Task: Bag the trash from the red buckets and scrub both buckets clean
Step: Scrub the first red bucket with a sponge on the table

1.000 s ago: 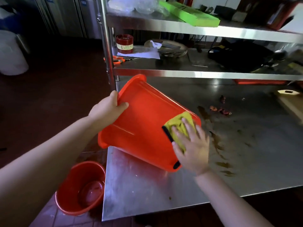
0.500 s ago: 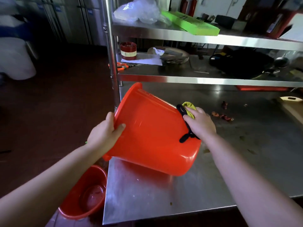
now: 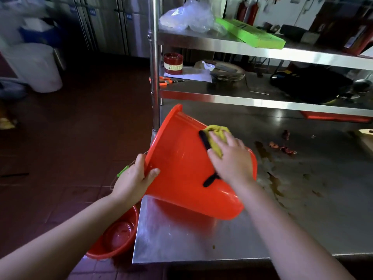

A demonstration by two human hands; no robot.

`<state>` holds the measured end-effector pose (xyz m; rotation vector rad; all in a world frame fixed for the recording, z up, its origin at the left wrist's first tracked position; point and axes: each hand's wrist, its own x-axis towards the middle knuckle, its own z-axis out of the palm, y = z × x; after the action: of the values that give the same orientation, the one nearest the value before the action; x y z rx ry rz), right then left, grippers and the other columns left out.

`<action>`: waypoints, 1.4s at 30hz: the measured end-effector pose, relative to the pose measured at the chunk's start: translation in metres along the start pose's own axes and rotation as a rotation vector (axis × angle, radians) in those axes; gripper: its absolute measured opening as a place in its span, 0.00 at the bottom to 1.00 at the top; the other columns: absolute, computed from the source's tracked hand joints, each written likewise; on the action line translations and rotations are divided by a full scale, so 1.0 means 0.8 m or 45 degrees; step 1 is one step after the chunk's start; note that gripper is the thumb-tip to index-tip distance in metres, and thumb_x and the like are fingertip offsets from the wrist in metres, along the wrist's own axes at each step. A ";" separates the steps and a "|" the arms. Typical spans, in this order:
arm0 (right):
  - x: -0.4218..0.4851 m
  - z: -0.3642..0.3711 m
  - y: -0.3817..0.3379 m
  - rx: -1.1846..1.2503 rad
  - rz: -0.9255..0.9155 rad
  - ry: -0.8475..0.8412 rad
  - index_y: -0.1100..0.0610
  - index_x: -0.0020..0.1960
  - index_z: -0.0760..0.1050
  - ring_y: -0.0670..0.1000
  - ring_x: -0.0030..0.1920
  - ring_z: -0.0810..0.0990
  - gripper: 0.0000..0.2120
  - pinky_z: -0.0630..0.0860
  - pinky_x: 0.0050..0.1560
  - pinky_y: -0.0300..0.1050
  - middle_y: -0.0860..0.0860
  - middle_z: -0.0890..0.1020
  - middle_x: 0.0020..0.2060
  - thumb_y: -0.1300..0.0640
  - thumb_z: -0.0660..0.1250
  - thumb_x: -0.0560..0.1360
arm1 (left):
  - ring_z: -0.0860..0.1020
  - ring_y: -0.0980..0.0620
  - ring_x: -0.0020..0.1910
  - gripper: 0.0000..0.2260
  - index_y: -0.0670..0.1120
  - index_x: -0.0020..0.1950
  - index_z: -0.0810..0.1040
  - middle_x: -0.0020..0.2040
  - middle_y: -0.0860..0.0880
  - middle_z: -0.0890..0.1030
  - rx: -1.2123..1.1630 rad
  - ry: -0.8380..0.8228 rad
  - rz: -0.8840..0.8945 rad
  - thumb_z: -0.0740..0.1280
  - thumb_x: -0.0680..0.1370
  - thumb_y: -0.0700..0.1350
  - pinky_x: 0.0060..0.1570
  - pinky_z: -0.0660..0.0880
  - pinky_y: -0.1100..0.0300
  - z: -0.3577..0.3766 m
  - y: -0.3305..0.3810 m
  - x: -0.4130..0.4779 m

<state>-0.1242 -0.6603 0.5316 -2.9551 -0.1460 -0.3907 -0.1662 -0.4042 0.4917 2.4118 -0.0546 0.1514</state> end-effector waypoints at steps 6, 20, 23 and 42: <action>-0.021 -0.009 0.031 0.030 0.158 -0.059 0.39 0.73 0.60 0.55 0.71 0.62 0.23 0.63 0.68 0.53 0.49 0.63 0.74 0.41 0.54 0.79 | 0.75 0.44 0.39 0.20 0.45 0.45 0.67 0.35 0.50 0.73 0.271 0.156 -0.121 0.54 0.77 0.62 0.36 0.65 0.54 -0.018 0.038 0.018; -0.066 0.001 0.013 -0.024 -0.089 0.116 0.41 0.69 0.68 0.55 0.64 0.70 0.23 0.70 0.59 0.54 0.48 0.70 0.70 0.43 0.58 0.75 | 0.79 0.42 0.40 0.18 0.47 0.47 0.76 0.42 0.40 0.80 -0.401 0.148 -0.202 0.53 0.81 0.57 0.43 0.78 0.44 -0.034 0.060 0.039; -0.023 -0.010 0.005 0.071 0.148 -0.074 0.37 0.72 0.61 0.55 0.67 0.66 0.23 0.66 0.65 0.52 0.46 0.64 0.73 0.43 0.54 0.78 | 0.79 0.43 0.39 0.18 0.46 0.46 0.76 0.41 0.40 0.80 -0.406 0.172 -0.183 0.53 0.81 0.56 0.43 0.78 0.43 -0.033 0.053 0.033; 0.037 0.004 -0.013 -0.006 0.058 0.027 0.39 0.74 0.60 0.58 0.70 0.62 0.23 0.62 0.68 0.54 0.49 0.61 0.74 0.43 0.54 0.79 | 0.72 0.60 0.37 0.16 0.39 0.44 0.74 0.38 0.49 0.73 -0.608 -0.459 -0.174 0.55 0.82 0.50 0.43 0.71 0.61 0.001 -0.006 -0.017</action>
<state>-0.0960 -0.6471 0.5379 -2.9519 -0.0754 -0.4168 -0.1794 -0.4008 0.4862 1.9305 -0.0803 -0.3267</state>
